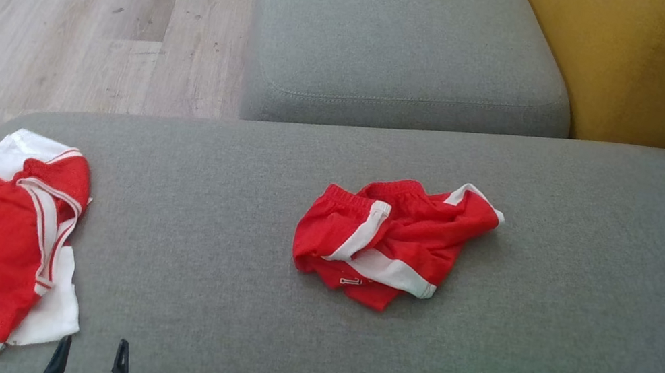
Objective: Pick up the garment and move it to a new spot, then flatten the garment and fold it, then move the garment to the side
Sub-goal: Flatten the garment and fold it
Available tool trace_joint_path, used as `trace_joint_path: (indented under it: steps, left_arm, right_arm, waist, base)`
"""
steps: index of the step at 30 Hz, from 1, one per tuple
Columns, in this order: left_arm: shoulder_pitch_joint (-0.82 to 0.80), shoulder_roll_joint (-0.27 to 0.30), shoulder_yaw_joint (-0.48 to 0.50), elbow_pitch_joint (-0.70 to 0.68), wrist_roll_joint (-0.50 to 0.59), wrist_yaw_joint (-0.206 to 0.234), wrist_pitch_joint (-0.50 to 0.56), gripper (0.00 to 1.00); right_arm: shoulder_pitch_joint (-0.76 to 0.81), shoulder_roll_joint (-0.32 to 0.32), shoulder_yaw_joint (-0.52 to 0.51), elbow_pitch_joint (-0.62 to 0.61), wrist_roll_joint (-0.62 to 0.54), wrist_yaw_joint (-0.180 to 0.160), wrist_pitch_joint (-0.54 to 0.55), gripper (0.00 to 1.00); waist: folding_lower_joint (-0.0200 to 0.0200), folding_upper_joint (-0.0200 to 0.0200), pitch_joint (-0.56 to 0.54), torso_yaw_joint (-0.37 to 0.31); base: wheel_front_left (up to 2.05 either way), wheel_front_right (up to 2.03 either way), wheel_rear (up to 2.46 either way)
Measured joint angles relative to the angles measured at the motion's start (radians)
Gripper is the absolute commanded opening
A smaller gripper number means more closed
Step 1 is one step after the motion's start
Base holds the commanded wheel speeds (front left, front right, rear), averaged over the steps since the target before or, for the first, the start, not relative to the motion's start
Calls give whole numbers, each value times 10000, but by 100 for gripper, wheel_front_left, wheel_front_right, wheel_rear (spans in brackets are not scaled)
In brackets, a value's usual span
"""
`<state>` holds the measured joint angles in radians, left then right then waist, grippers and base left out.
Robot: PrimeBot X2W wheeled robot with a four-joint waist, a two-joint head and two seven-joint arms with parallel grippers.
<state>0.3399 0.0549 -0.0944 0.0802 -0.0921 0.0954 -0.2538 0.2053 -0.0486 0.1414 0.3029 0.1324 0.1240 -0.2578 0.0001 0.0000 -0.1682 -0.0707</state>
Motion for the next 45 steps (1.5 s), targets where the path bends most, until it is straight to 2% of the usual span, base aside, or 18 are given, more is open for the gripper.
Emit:
trace_joint_path:
  steps: [18,25,29,36,42,45]
  left_arm:
    - [-116,2,-42,50,169,-90,2,100]
    - [-732,2,-387,-270,351,-132,0,100]
    - [-1062,-2,-780,-453,418,-132,0,100]
    - [-1827,-6,-1384,-570,418,-73,0,100]
    - [-2376,-10,-1701,-570,418,15,0,100]
    - [-2375,-10,-1716,-570,407,33,0,100]
  right_arm:
    - [-39,15,-128,81,102,0,0,100]
    - [-965,21,-192,568,345,0,25,100]
    - [-2123,12,-59,1390,458,0,25,100]
    - [-4202,-199,539,4004,1087,0,27,100]
    - [-5547,-349,800,5511,1304,0,27,100]
    - [-5751,-353,1007,5889,1492,0,21,0]
  waist:
    - [0,0,338,307]
    - [0,0,1007,609]
    - [1,0,1498,880]
    - [3,0,2413,1412]
    - [3,0,2937,1930]
    - [1,0,3063,2109]
  base:
    - [0,0,0]
    - [0,0,0]
    - [0,0,0]
    - [0,0,0]
    - [0,0,0]
    - [0,0,0]
